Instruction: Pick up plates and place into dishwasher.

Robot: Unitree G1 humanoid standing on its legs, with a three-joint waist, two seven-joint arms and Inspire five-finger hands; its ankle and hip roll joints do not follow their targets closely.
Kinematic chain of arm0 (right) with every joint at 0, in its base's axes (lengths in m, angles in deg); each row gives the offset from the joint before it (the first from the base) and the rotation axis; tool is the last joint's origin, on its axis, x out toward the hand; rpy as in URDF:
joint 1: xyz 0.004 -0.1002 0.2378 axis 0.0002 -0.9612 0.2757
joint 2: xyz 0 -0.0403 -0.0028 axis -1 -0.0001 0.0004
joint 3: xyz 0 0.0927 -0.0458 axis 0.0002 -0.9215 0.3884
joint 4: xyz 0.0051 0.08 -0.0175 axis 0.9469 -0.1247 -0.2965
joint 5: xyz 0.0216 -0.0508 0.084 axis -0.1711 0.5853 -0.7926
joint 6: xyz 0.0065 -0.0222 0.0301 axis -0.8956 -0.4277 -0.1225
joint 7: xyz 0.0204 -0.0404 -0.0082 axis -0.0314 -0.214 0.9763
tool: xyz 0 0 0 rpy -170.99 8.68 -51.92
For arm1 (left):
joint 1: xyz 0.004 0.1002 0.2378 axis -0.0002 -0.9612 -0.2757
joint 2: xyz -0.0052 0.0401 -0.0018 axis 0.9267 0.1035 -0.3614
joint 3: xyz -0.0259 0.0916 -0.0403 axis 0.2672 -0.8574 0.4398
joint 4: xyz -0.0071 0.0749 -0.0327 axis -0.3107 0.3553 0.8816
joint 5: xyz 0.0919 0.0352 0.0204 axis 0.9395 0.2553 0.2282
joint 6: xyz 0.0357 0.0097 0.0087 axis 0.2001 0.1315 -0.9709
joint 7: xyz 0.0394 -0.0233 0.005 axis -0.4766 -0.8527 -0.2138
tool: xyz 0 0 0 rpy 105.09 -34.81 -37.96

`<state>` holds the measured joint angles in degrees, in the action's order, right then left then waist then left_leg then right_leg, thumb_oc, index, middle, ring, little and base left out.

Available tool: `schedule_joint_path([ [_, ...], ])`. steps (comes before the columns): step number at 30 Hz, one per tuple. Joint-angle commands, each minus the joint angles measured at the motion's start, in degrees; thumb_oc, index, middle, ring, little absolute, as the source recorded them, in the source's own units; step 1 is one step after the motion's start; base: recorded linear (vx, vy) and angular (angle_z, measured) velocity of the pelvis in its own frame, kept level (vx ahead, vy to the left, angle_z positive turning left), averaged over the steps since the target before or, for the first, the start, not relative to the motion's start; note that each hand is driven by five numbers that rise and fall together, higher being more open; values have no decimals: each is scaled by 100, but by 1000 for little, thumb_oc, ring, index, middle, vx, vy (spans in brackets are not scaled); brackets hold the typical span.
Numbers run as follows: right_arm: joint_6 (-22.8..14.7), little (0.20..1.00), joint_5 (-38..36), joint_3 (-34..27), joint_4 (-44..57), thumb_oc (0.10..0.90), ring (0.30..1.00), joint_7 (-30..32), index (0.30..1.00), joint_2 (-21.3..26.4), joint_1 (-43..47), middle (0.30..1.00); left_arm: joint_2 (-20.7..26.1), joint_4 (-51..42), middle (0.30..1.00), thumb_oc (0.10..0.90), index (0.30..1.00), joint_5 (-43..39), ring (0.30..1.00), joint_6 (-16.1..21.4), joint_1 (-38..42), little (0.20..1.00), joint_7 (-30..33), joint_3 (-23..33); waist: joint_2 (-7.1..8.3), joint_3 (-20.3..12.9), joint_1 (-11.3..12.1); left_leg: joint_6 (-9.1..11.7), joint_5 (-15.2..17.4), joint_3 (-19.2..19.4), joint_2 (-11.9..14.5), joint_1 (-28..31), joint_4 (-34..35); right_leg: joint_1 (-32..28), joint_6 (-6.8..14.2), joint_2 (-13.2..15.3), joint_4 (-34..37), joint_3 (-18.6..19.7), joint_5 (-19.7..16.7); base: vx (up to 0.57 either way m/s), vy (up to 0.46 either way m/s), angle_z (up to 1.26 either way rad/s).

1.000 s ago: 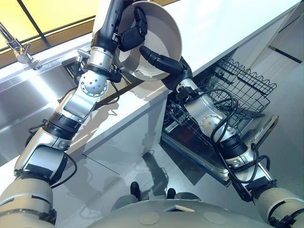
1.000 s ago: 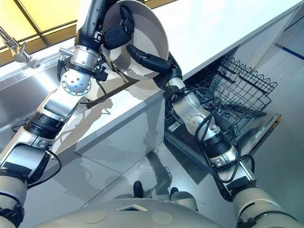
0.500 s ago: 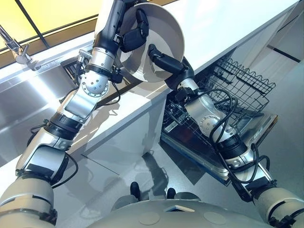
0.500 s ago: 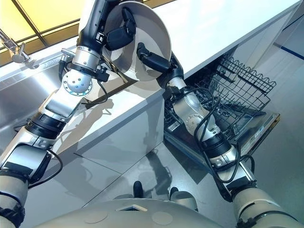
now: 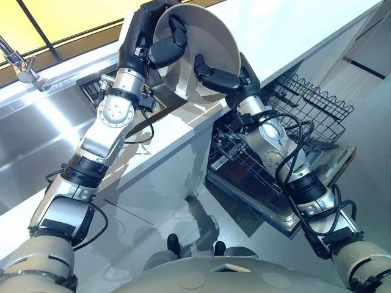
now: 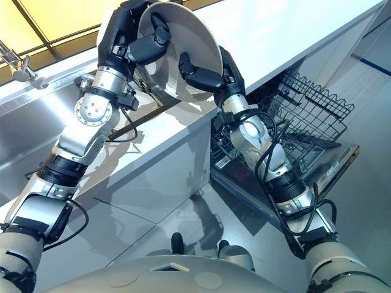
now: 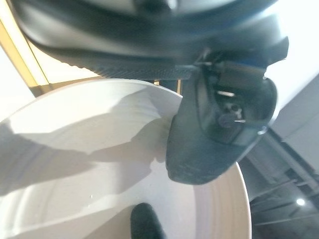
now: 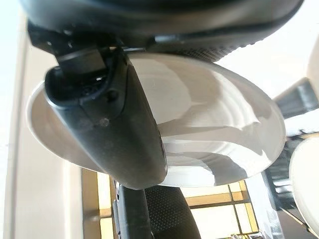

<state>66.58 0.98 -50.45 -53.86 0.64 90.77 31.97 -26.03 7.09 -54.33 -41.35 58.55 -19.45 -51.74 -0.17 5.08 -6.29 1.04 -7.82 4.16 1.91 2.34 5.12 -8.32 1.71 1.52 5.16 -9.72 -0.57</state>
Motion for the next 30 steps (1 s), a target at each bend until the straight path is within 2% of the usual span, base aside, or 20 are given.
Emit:
schedule_joint_path([
  [1,-1119,200,-4,-1719,863,100,300,1,300,363,497,300,700,301,900,800,900,-559,900,310,-241,900,29,1345,-60,-639,32,235,641,189,54,209,-37,473,474,-74,-700,-12,412,23,-38,-7],
  [4,-985,200,209,-2026,878,100,300,129,300,589,296,300,863,342,900,800,900,-648,900,226,-430,900,-181,1584,-78,-661,-11,234,699,224,78,246,-29,453,502,-54,-731,22,480,23,-40,-15],
  [9,-987,200,492,-2374,746,100,300,388,300,858,49,300,1134,444,900,800,900,-693,900,130,-479,900,-324,1751,-98,-659,-81,243,702,266,109,262,-27,472,513,-40,-792,28,513,14,-42,-8],
  [12,-949,200,1227,-2747,501,100,300,727,300,1227,-186,300,1383,568,900,800,900,-748,900,100,-567,900,-504,1984,-111,-673,-158,263,689,326,135,250,-31,489,522,-36,-834,52,540,24,-54,-12],
  [15,-899,200,1525,-2933,333,100,300,843,300,1468,-296,300,1516,597,900,800,900,-788,900,72,-569,900,-546,2077,-127,-670,-191,277,683,354,160,250,-31,510,523,-33,-869,50,561,17,-34,-10],
  [17,-821,200,1890,-3264,96,100,300,1051,300,1785,-599,300,1654,602,900,800,900,-719,900,143,-705,900,-590,2268,-154,-649,-245,290,677,381,194,246,-44,552,523,-24,-964,53,610,7,-36,-10],
  [21,-758,200,1981,-3481,-266,100,300,1125,300,1965,-810,300,1776,691,900,800,900,-654,900,249,-799,900,-589,2416,-178,-620,-258,294,694,382,206,253,-55,571,522,-8,-1034,49,646,2,-27,-9],
  [24,-725,200,1848,-3685,-784,100,300,928,300,2105,-1229,300,1978,791,900,800,900,-582,900,350,-1044,900,-539,2678,-215,-574,-268,330,680,382,222,250,-66,586,527,23,-1070,5,661,30,-31,-8],
  [27,-756,200,1701,-3779,-1078,100,300,742,300,2147,-1489,300,2059,909,900,800,900,-658,900,344,-1252,900,-595,2915,-235,-556,-246,336,666,373,228,224,-68,584,521,38,-1063,-14,666,43,-35,-9],
  [30,-924,200,1653,-3733,-1529,100,300,542,300,2060,-1678,300,2067,1263,900,800,900,-755,900,538,-1415,900,-693,3055,-275,-518,-219,350,639,351,240,203,-70,595,499,37,-1058,-59,665,93,-49,-6],
])
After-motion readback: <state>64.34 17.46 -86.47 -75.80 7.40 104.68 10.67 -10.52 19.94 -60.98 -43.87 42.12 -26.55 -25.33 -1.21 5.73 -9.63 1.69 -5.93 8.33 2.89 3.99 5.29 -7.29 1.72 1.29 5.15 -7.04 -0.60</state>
